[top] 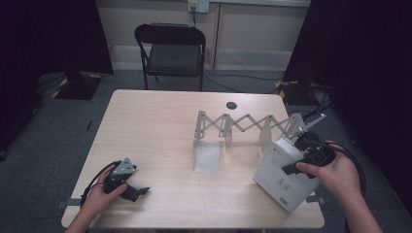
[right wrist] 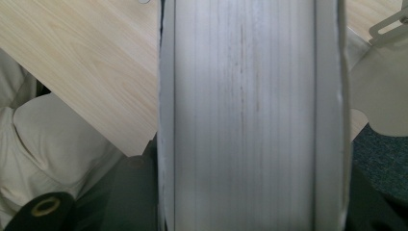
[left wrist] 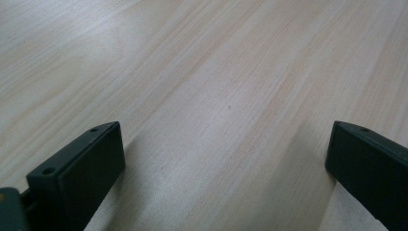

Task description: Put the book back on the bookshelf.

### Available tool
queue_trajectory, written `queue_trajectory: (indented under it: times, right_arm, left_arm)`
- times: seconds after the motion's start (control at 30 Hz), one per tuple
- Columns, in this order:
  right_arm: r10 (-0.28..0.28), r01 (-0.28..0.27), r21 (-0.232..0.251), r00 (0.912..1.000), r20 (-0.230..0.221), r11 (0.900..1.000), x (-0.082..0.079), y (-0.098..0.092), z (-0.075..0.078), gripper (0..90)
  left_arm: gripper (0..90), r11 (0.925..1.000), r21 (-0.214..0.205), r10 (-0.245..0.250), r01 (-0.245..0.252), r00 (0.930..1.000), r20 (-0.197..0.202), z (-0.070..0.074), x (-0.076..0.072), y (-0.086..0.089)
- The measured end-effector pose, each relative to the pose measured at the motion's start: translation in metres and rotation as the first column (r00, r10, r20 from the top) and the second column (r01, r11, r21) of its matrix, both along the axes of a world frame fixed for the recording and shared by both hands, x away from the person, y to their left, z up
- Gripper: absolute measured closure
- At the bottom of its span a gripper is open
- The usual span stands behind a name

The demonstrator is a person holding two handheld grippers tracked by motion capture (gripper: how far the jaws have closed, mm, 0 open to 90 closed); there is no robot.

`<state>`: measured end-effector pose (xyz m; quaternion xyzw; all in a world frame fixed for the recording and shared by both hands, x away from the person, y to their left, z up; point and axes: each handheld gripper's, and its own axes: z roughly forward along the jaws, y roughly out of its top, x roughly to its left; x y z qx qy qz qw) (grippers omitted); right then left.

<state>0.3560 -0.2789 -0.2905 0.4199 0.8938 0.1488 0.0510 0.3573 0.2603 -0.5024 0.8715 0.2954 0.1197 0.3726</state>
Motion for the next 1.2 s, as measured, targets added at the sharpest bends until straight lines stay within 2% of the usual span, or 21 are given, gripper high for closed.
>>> queue_trajectory:
  times: [0.4,0.87,1.2]
  right_arm:
    - [-0.041,0.041,-0.003,0.9992,0.001,0.9992,-0.001,-0.01,0.007,52.9]
    - [-0.089,0.089,0.009,0.996,-0.006,0.996,0.004,-0.019,0.006,52.8]
    - [-0.149,0.15,0.021,0.9888,-0.006,0.9885,0.006,-0.029,0.006,52.8]
  left_arm:
    - [0.0,1.0,0.002,-0.002,0.002,1.0,-0.002,0.0,0.0,0.0]
    - [0.0,1.0,0.001,0.0,0.0,1.0,0.0,0.0,0.0,0.0]
    - [0.0,1.0,0.007,-0.003,0.003,1.0,0.001,0.0,0.0,0.0]
